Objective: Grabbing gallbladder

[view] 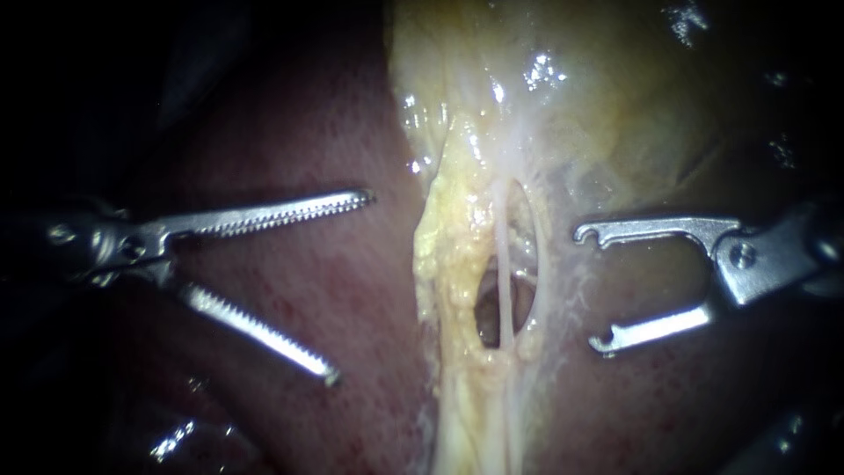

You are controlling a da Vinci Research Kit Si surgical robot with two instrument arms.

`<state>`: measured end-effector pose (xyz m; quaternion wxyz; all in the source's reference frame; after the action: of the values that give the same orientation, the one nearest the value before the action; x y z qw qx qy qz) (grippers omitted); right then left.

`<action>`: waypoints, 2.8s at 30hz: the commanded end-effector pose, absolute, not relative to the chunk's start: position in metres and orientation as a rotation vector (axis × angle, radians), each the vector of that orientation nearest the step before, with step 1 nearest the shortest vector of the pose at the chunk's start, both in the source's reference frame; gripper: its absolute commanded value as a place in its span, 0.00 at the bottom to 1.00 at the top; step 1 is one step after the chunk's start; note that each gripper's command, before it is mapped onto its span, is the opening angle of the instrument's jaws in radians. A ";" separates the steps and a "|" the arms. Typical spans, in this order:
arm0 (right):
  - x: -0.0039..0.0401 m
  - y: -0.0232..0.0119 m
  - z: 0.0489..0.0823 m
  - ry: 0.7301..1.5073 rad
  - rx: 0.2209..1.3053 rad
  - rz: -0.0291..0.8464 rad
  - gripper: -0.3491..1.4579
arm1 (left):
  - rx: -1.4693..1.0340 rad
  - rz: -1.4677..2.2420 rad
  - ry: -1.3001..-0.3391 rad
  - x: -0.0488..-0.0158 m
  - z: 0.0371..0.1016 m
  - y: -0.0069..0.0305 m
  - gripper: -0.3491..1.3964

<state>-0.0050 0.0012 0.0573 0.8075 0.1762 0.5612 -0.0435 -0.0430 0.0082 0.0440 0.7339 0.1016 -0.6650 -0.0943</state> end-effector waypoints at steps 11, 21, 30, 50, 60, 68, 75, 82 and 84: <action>-0.0051 0.0011 0.0571 1.201 0.378 -0.095 0.53 | 0.270 -0.350 -1.432 -0.0426 0.0437 0.0084 0.74; -0.0051 0.0012 0.0572 1.201 0.378 -0.094 0.53 | 0.299 -0.494 -1.347 -0.0438 0.0436 0.0093 0.63; -0.0051 0.0012 0.0573 1.201 0.377 -0.094 0.53 | 0.329 -0.569 -1.289 -0.0451 0.0441 0.0098 0.52; -0.0052 0.0013 0.0573 1.201 0.377 -0.093 0.52 | 0.329 -0.637 -1.239 -0.0470 0.0473 0.0122 0.35; -0.0053 0.0013 0.0573 1.201 0.378 -0.094 0.52 | 0.336 -0.666 -1.228 -0.0470 0.0475 0.0123 0.07; -0.0053 0.0013 0.0574 1.201 0.378 -0.094 0.52 | 0.344 -0.684 -1.223 -0.0468 0.0475 0.0122 0.00; -0.0053 0.0013 0.0574 1.201 0.378 -0.094 0.52 | 0.342 -0.685 -1.219 -0.0467 0.0475 0.0120 0.00; -0.0053 0.0013 0.0574 1.201 0.378 -0.094 0.52 | 0.341 -0.685 -1.219 -0.0466 0.0475 0.0119 0.00; -0.0054 0.0013 0.0574 1.201 0.378 -0.094 0.52 | 0.340 -0.686 -1.219 -0.0466 0.0475 0.0119 0.00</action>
<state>-0.0054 0.0013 0.0574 0.8073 0.1766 0.5613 -0.0441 -0.0466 0.0119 0.0475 0.7521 0.1560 -0.5579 -0.3141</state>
